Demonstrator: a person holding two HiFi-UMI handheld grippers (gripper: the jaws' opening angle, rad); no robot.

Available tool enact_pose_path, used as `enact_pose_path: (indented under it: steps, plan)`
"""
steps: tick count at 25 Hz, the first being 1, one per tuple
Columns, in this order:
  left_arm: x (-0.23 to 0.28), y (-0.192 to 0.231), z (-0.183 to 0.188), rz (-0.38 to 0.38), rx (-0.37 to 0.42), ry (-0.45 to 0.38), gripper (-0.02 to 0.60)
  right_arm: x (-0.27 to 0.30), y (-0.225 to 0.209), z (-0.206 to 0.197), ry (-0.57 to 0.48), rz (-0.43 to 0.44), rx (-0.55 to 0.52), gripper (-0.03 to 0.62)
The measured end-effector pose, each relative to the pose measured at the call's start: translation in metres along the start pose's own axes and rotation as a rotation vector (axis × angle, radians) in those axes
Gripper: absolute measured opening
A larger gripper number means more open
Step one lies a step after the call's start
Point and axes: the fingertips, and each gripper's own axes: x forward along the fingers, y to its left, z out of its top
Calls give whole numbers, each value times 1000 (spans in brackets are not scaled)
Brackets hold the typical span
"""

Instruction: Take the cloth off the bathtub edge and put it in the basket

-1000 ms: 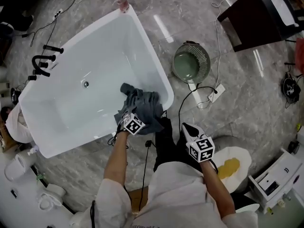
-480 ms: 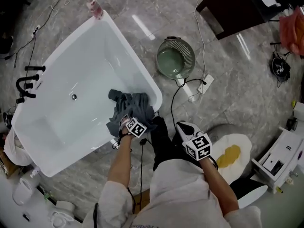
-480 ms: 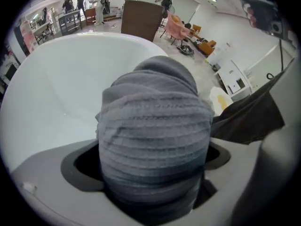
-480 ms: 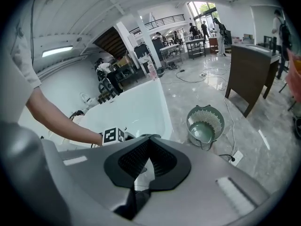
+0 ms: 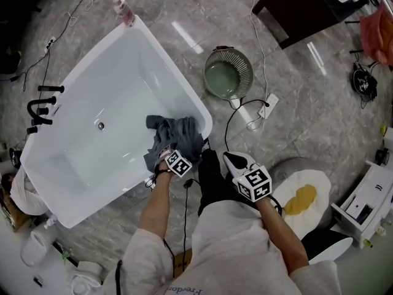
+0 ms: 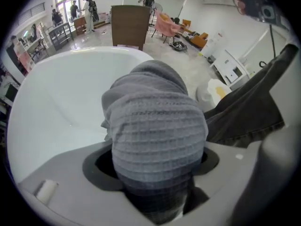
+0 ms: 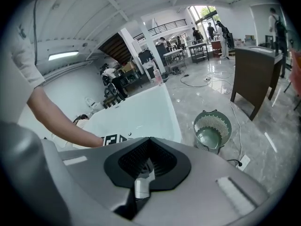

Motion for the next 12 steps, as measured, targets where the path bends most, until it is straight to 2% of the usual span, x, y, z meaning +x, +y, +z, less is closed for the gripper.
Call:
enact_pose_path:
  steps: [4,7,12]
  plan:
    - [-21,-5,2,36,16,-46,340,1,-4,9,-41,-25,29,2]
    - [-47,-11,5,42,-6,-99,254,-1,-3,26,-76,-38,3,1]
    - [-93,-13,27,79,-40,-200,228,-3,-3,57,-117,-40,-59,2]
